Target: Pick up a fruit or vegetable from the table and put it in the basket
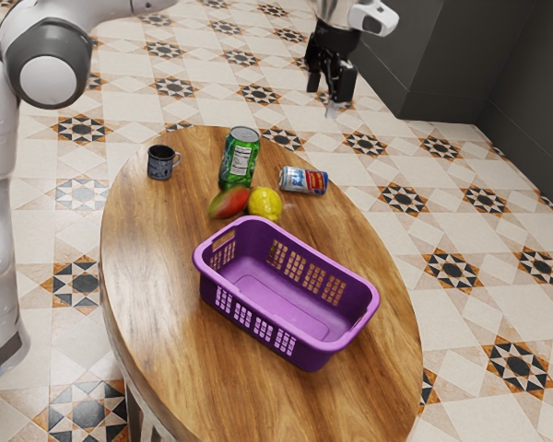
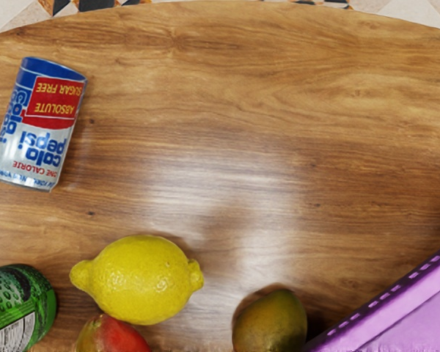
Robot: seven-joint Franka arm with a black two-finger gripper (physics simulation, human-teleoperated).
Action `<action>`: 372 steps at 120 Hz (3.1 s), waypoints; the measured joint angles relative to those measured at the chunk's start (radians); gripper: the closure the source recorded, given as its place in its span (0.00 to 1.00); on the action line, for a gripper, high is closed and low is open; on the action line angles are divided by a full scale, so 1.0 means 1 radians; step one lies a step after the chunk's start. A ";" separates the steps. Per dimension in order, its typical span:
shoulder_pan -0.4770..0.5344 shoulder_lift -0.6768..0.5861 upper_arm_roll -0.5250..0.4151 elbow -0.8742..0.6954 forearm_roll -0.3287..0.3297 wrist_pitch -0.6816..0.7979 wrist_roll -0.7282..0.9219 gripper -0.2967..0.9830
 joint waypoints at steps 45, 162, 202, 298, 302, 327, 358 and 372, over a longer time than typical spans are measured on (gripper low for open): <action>0.011 -0.003 0.000 0.001 0.009 -0.034 0.071 0.23; 0.047 -0.128 0.015 -0.619 0.062 0.286 1.387 0.24; 0.060 -0.126 0.016 -0.682 0.032 0.340 1.542 0.24; 0.041 -0.123 0.077 -0.695 0.004 0.348 1.598 0.24; 0.046 -0.123 0.077 -0.695 0.003 0.348 1.599 0.24; 0.072 -0.113 0.077 -0.695 -0.008 0.360 1.600 0.24; 0.108 -0.103 0.070 -0.695 -0.023 0.393 1.593 0.24; 0.119 -0.103 0.067 -0.695 -0.025 0.402 1.590 0.24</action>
